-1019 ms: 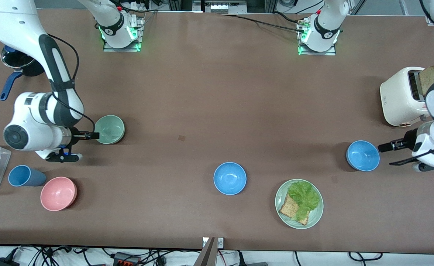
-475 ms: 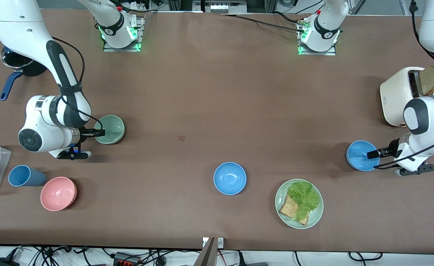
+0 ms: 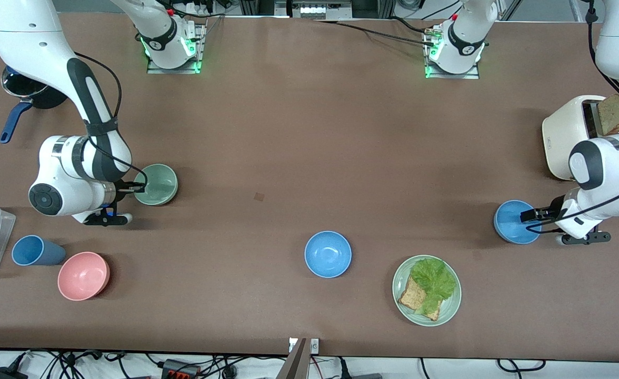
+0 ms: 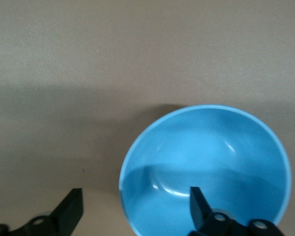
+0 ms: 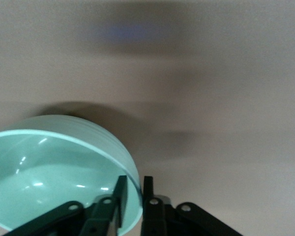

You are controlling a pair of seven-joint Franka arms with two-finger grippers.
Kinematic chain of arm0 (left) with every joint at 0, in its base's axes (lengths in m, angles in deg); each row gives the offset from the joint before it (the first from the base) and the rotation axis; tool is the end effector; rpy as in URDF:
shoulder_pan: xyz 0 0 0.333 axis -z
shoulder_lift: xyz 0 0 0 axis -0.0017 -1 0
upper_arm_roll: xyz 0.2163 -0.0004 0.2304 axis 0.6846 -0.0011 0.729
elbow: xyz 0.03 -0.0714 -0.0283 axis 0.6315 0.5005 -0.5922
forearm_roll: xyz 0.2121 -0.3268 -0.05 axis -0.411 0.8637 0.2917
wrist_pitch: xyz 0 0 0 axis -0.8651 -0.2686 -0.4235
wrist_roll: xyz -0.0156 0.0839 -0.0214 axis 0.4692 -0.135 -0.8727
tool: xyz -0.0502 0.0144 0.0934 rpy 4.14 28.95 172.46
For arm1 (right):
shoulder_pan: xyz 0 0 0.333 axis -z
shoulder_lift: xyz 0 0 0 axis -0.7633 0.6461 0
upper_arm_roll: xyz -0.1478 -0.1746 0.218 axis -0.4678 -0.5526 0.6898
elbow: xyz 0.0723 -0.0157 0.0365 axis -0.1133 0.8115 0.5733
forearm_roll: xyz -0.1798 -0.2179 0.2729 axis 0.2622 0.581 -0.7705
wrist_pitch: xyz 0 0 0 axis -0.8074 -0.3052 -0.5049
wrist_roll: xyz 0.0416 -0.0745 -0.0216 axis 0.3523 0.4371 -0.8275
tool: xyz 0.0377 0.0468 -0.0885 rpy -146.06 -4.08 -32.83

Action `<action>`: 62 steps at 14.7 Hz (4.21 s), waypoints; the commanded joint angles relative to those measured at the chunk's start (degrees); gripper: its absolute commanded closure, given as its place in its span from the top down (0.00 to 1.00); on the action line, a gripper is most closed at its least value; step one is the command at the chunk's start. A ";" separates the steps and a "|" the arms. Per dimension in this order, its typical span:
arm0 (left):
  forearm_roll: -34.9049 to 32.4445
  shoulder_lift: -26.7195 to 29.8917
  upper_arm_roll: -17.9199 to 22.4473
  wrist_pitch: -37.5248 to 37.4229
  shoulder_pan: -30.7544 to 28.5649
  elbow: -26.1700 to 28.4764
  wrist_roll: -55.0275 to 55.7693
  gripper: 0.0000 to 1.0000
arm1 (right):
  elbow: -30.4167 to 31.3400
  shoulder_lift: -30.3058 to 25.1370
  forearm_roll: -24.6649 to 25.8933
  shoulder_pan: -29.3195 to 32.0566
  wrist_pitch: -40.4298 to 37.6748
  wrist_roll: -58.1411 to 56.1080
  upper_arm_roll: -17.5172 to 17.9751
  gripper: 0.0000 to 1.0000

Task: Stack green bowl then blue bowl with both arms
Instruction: 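Grasp the green bowl with the right gripper while the left grasps the blue bowl, then set the green bowl down mid-table while the left gripper lifts the blue bowl, then carry the blue bowl onto the green bowl while the right gripper withdraws, then lower the blue bowl into the green bowl and open the left gripper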

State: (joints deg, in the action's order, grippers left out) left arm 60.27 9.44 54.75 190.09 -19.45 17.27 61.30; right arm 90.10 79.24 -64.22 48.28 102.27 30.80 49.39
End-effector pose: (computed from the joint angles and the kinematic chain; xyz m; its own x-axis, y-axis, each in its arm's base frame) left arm 0.6284 0.1641 0.2156 0.9943 0.0981 -0.0423 0.0984 -0.9951 0.0038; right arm 0.6066 -0.0136 0.2037 0.9193 0.0099 -0.3935 0.0122 -0.9999 0.0032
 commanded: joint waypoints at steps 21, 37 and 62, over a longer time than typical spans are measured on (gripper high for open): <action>0.05 17.41 -14.44 -27.80 -1.57 -0.79 4.10 0.01 | -2.68 2.30 -2.83 -18.39 10.23 34.64 24.15 0.00; 7.24 19.78 -23.68 -35.37 -1.13 -4.48 12.37 0.02 | -15.66 -2.35 -3.81 -17.44 -2.56 41.09 22.48 1.00; -9.07 8.81 -39.15 -8.04 18.47 5.80 45.76 0.04 | -22.02 -18.70 -0.54 3.68 -17.44 1.88 0.26 1.00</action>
State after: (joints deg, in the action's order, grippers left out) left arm 55.98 20.00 15.63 180.97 -1.43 22.99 103.86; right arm 67.59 62.55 -62.58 53.84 86.42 34.30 52.85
